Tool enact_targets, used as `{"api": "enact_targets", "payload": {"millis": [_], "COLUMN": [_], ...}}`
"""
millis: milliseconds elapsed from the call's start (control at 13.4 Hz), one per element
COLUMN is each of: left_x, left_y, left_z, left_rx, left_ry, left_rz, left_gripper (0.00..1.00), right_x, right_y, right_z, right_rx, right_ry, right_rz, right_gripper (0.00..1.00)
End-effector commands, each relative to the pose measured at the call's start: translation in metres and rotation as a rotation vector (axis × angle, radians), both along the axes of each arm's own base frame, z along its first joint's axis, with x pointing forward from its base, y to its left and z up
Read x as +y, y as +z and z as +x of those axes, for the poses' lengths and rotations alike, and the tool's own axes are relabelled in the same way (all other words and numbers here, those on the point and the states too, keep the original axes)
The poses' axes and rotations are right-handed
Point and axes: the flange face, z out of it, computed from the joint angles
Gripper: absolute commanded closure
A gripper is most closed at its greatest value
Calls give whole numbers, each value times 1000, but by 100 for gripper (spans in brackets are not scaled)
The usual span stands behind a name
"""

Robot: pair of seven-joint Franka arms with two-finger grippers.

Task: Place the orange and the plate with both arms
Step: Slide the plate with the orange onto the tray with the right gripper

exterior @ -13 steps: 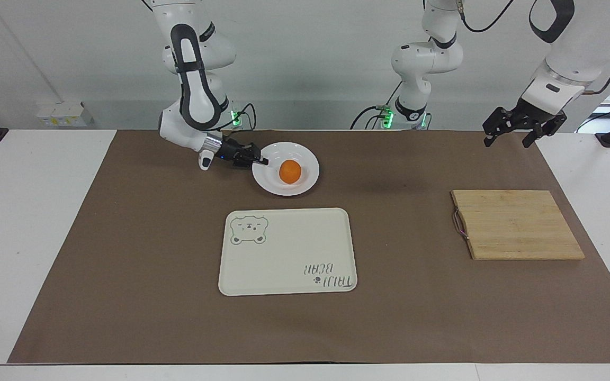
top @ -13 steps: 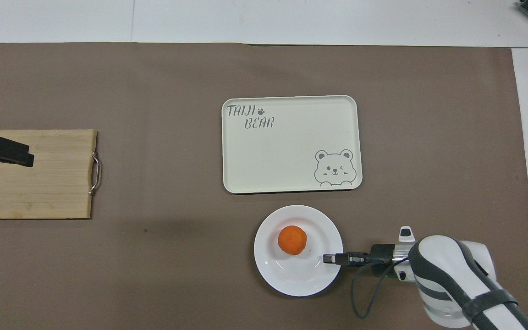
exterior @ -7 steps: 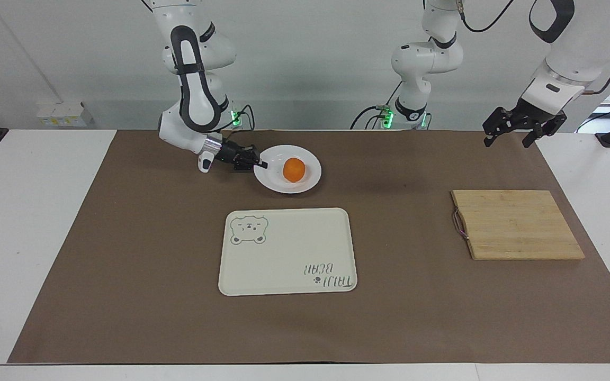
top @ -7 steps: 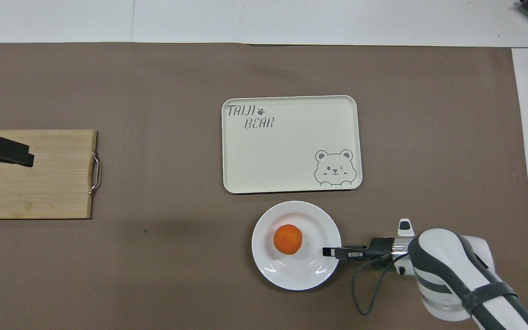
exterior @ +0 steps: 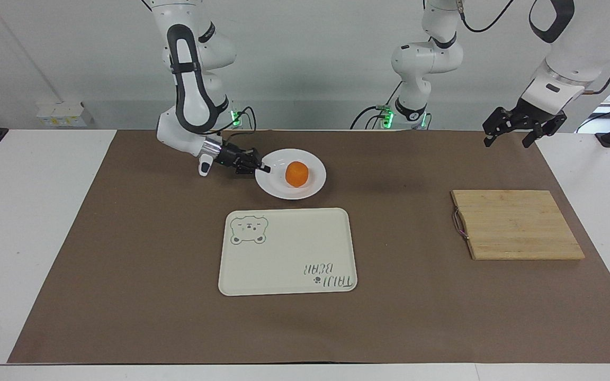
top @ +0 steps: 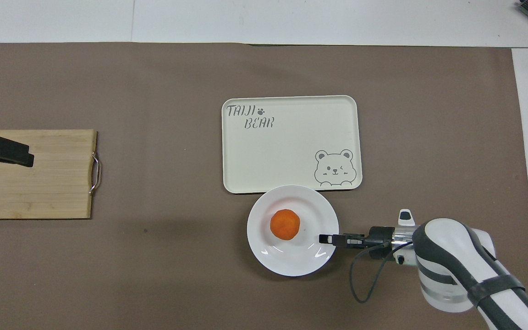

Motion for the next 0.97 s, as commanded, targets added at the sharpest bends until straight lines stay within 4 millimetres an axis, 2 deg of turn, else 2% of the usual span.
{"api": "enact_targets", "payload": {"millis": [0,223,447,595,744,893], "left_x": [3,3,3,3,3,3], "left_y": [6,6,6,6,6,6], "left_z": [-4,-4,-4,-4,-4,-4], "left_rx": [3,3,5,3,5,3], "left_ry": [-6,-4,-4,-4,-4,-4], "left_rz": [14,14,14,14,14,14], "left_gripper": [0,0,0,0,0,0], "right_x": [9,16,34,28,31,25], "right_y": [18,28,42,44,42,36], "right_z": [26,74,135,167,194,202], "right_rx": [10,44,96,82,66,64], "right_ry": [-42,-81,-100,-127,-137,-146], "right_rz": [41,32,-22,-36,-36,-49], "right_gripper": [100,100,100,100,100,100]}}
